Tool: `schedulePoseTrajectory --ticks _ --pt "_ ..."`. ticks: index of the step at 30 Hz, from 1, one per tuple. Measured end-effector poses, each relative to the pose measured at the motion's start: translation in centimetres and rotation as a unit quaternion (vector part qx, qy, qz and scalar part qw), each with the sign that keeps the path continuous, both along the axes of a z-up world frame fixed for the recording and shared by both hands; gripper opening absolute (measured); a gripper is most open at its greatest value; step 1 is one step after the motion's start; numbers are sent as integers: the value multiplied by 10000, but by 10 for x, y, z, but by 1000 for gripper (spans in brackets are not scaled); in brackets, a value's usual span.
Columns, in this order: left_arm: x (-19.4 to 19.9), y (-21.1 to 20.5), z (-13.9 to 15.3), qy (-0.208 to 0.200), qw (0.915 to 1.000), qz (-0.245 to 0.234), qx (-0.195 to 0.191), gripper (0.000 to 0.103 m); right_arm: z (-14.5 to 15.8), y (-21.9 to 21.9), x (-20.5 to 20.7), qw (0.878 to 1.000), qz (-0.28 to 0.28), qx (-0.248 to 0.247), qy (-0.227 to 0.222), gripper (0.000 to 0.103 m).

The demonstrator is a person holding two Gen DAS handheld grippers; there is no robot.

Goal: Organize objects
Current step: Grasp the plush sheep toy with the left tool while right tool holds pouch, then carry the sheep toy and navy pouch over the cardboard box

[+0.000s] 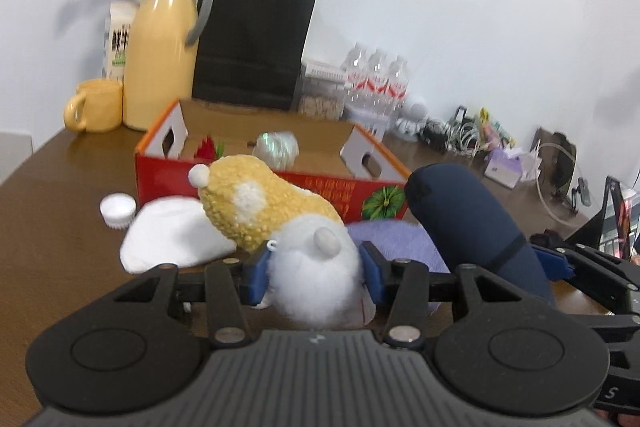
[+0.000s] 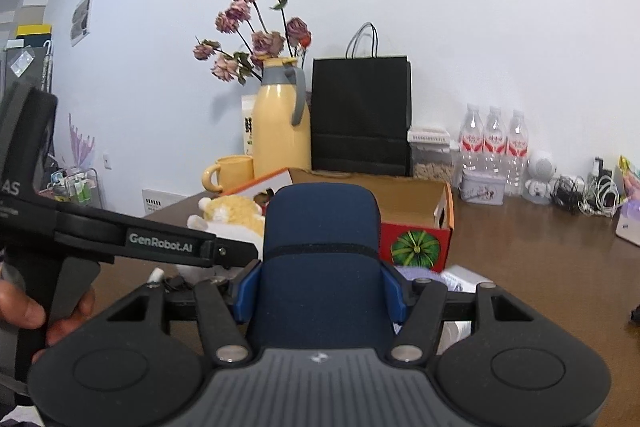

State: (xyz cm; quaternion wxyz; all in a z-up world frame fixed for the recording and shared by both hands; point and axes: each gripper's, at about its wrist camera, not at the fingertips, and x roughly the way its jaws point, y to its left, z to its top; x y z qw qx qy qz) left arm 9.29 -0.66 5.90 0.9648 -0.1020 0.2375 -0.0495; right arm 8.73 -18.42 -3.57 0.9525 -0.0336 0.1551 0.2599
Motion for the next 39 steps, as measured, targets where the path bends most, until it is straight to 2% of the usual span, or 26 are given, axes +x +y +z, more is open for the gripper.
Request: schedulePoseTrajectory --ticks 6,10,15,21,29,31,36,39 --pt "6 6 20 -316 9995 53 1 47 17 7 7 9998 -44 24 -206 60" --pt "23 9 35 -539 9985 102 -58 47 28 13 24 9994 -90 35 -323 60" --pt "58 15 50 -825 9962 230 -137 47 45 24 65 9988 -228 67 -439 60" --pt "115 23 52 -913 9937 546 -357 47 48 42 131 9984 -447 81 -334 60" --pt "192 33 23 -599 9928 929 -467 47 30 61 222 9973 -701 180 116 60" --pt "200 37 12 -546 9926 981 -470 47 21 64 239 9966 -766 193 226 60" --pt "212 37 -9 -287 9938 1063 -149 47 -3 61 260 9948 -852 167 535 60" --pt "214 38 -15 -207 9944 1025 -157 47 -10 61 264 9939 -888 118 638 60"
